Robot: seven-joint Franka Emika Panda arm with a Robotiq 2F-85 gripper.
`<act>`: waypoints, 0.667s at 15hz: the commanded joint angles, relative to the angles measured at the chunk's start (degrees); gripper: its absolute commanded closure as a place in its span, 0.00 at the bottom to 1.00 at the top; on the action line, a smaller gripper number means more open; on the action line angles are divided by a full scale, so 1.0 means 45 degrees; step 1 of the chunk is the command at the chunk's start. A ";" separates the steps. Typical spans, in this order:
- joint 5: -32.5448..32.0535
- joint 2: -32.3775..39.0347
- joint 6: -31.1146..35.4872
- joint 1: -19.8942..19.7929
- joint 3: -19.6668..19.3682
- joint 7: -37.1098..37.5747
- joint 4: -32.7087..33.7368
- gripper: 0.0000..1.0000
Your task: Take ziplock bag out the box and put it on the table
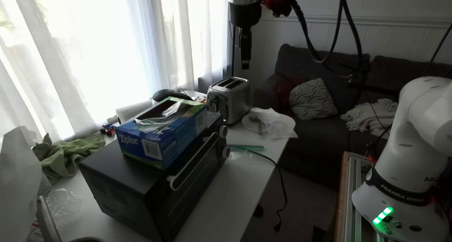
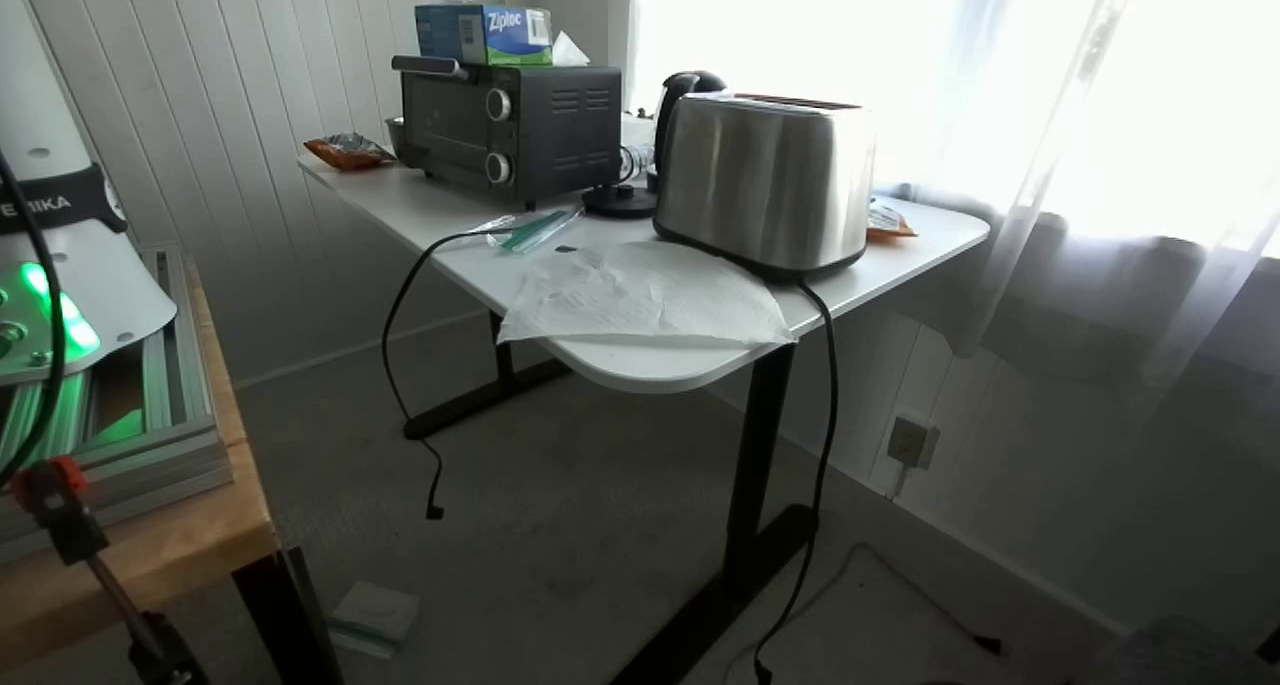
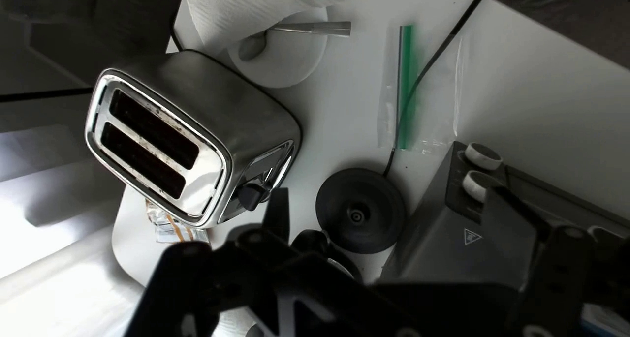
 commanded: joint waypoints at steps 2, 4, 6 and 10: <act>0.1350 -0.0503 -0.2666 0.0337 0.0126 0.0194 0.1381 0.00; 0.1854 -0.0494 -0.3606 0.0468 0.0168 0.0315 0.1933 0.00; 0.1483 -0.0459 -0.3149 0.0456 0.0110 0.0111 0.1659 0.00; 0.1507 -0.0375 -0.3238 0.0466 0.0122 0.0117 0.1748 0.00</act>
